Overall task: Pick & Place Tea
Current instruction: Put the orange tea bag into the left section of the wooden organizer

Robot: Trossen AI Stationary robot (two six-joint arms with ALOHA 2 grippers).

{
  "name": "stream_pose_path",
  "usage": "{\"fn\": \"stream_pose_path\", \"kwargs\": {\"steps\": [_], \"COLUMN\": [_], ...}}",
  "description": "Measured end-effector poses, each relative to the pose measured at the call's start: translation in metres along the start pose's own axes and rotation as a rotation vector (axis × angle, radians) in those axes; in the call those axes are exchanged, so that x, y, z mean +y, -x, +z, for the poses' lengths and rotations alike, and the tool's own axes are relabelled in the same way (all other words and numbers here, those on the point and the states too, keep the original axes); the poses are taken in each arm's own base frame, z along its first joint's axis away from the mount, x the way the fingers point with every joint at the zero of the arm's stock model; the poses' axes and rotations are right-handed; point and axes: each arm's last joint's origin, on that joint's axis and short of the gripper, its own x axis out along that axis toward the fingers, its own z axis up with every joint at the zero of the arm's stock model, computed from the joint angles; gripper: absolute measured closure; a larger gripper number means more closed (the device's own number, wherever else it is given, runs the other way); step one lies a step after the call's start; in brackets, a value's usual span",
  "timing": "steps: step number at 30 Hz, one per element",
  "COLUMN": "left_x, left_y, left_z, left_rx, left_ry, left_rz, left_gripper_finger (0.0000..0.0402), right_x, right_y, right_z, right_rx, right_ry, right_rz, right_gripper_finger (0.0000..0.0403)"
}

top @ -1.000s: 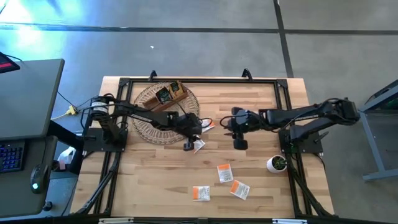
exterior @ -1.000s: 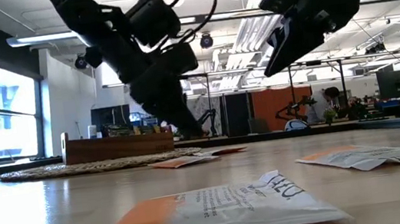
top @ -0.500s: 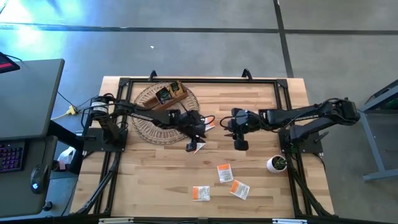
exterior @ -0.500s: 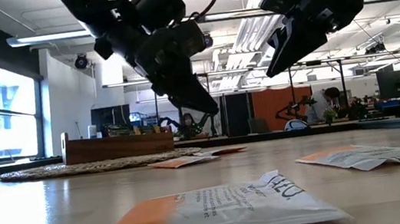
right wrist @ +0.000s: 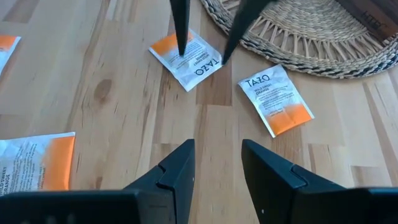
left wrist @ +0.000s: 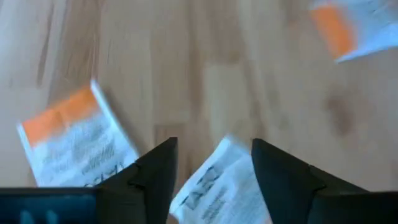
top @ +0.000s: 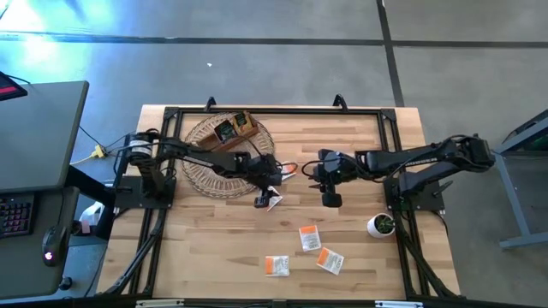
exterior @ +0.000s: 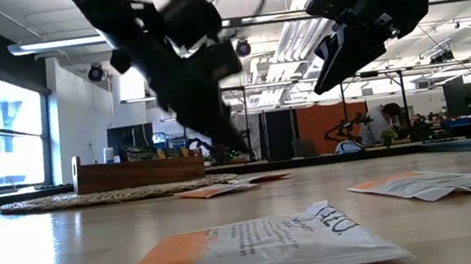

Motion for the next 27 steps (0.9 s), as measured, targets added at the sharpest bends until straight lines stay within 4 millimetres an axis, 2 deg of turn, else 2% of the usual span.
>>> {"fn": "stream_pose_path", "kwargs": {"steps": [3, 5, 7, 11, 16, 22, 24, 27], "left_x": [0.001, 0.003, 0.004, 0.005, 0.004, 0.003, 0.003, 0.003], "left_y": [-0.008, -0.017, -0.024, -0.026, -0.026, -0.025, -0.025, -0.025], "left_z": [-0.014, -0.017, -0.022, -0.023, -0.027, -0.033, -0.034, -0.033], "left_rx": [0.104, 0.115, 0.141, 0.149, 0.177, 0.240, 0.242, 0.219], "left_ry": [0.018, 0.018, 0.025, 0.028, 0.104, 0.167, 0.212, 0.281], "left_rz": [0.031, 0.051, 0.078, 0.112, 0.119, 0.098, 0.108, 0.128], "left_gripper_finger": [0.0188, 0.0186, 0.0188, 0.0204, 0.0261, 0.0380, 0.0391, 0.0387], "right_x": [0.000, 0.000, 0.000, 0.000, 0.000, 0.000, 0.000, 0.000], "right_y": [0.000, 0.000, 0.000, 0.000, 0.000, 0.000, 0.000, 0.000], "right_z": [0.000, 0.000, 0.000, 0.000, 0.000, 0.000, 0.000, 0.000], "right_rx": [0.000, 0.001, 0.001, 0.002, 0.002, 0.002, 0.002, 0.002], "right_ry": [0.000, 0.000, 0.000, 0.000, 0.000, 0.000, 0.000, 0.000], "right_rz": [0.000, 0.000, 0.000, 0.000, 0.000, 0.000, 0.000, 0.000], "right_gripper_finger": [0.0274, 0.0274, 0.0274, 0.0274, 0.0274, 0.0274, 0.0274, 0.0274]}}
